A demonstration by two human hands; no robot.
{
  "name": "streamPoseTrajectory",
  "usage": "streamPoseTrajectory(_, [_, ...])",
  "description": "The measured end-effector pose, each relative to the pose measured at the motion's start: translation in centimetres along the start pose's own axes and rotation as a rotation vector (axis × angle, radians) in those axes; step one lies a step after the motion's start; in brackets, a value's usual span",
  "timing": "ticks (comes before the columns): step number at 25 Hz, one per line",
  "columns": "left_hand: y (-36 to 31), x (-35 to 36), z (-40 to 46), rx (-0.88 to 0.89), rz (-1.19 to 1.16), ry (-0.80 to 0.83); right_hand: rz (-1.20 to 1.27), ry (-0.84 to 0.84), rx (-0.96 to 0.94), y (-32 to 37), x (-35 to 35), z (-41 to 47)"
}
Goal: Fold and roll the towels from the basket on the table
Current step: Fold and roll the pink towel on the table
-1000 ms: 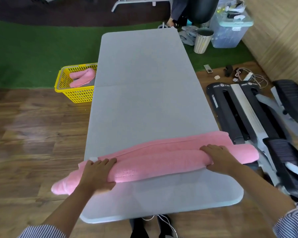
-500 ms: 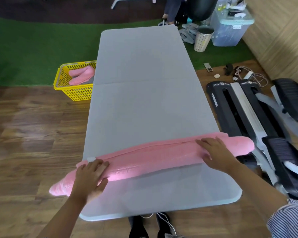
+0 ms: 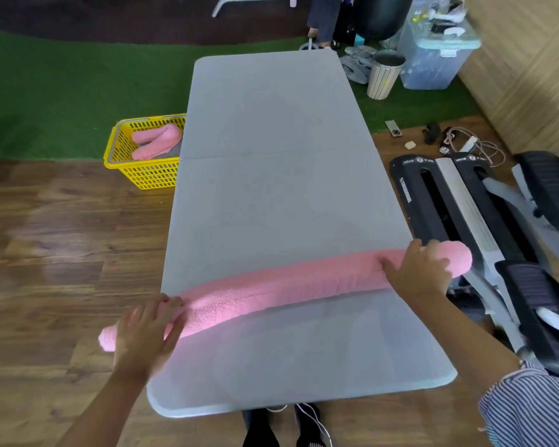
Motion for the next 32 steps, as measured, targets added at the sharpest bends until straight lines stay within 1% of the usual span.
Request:
streamPoseTrajectory(2, [1.3, 0.3, -0.7, 0.008, 0.059, 0.049, 0.276, 0.074, 0.148, 0.4, 0.5, 0.1])
streamPoseTrajectory(3, [1.8, 0.3, -0.8, 0.033, 0.072, 0.100, 0.383, 0.067, 0.200, 0.7, 0.8, 0.4])
streamPoseTrajectory(5, [2.7, 0.2, -0.5, 0.087, 0.079, 0.189, 0.499, -0.006, 0.292, 1.5, 1.0, 0.8])
streamPoseTrajectory(8, [3.4, 0.0, 0.6, 0.151, 0.052, 0.210, 0.670, -0.143, 0.479, 2.1, 1.0, 1.2])
streamPoseTrajectory(9, [3.5, 0.0, 1.1, 0.182, 0.031, 0.214, 0.707, -0.146, 0.527, 2.2, 0.8, 1.4])
streamPoseTrajectory(10, [3.6, -0.1, 1.5, 0.220, 0.017, 0.207, 0.727, -0.130, 0.530, 2.6, 0.6, 1.7])
streamPoseTrajectory(11, [3.7, -0.4, 2.0, 0.262, 0.006, 0.192, 0.749, -0.120, 0.473, 3.1, 0.5, 2.2])
streamPoseTrajectory(12, [3.8, -0.7, 2.5, 0.310, -0.006, 0.152, 0.773, -0.120, 0.373, 3.9, 0.4, 2.8])
streamPoseTrajectory(14, [3.4, -1.6, 4.0, 0.363, -0.035, 0.114, 0.781, -0.084, 0.122, 6.7, 0.1, 3.8])
streamPoseTrajectory(18, [1.3, -1.4, 7.9, 0.468, -0.049, 0.110, 0.731, 0.176, -0.428, 16.3, 0.4, 3.4])
streamPoseTrajectory(19, [0.3, -1.3, 8.9, 0.484, -0.055, 0.124, 0.716, 0.238, -0.533, 18.7, 0.7, 2.9])
streamPoseTrajectory(21, [-1.2, -0.8, 10.5, 0.495, -0.093, 0.124, 0.714, 0.346, -0.666, 22.8, 1.4, 1.4])
streamPoseTrajectory(23, [-2.4, -0.8, 11.7, 0.534, -0.080, 0.069, 0.686, 0.378, -0.760, 25.1, 2.3, -0.4])
streamPoseTrajectory(24, [-2.9, -1.2, 12.3, 0.554, -0.036, 0.024, 0.641, 0.349, -0.794, 25.7, 2.7, -1.1])
streamPoseTrajectory(25, [-3.4, -1.6, 12.9, 0.566, 0.043, -0.018, 0.583, 0.311, -0.828, 26.1, 3.2, -1.5])
streamPoseTrajectory(26, [-3.9, -2.0, 13.3, 0.563, 0.139, -0.025, 0.541, 0.281, -0.872, 26.4, 3.4, -1.9])
streamPoseTrajectory(27, [-4.3, -2.0, 13.6, 0.554, 0.217, 0.017, 0.536, 0.276, -0.907, 26.4, 3.5, -2.2])
streamPoseTrajectory(29, [-4.9, -1.5, 14.1, 0.506, 0.333, 0.226, 0.500, 0.349, -0.924, 26.1, 3.1, -2.2])
streamPoseTrajectory(30, [-5.2, -1.4, 14.4, 0.480, 0.377, 0.298, 0.411, 0.404, -0.872, 25.6, 3.0, -2.0])
streamPoseTrajectory(31, [-5.2, -1.2, 14.5, 0.466, 0.391, 0.308, 0.299, 0.453, -0.790, 24.9, 2.8, -1.9])
streamPoseTrajectory(32, [-5.5, -1.3, 14.4, 0.459, 0.392, 0.284, 0.223, 0.499, -0.684, 24.0, 2.4, -1.6])
Point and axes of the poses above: each hand's wrist, its own z-axis towards the middle knuckle, its own x-axis out of the palm, y = z × x, the point moved 2 cm from there along z, towards the middle knuckle, and after that the axes turned 10 degrees about -x, right-handed, at the moved point
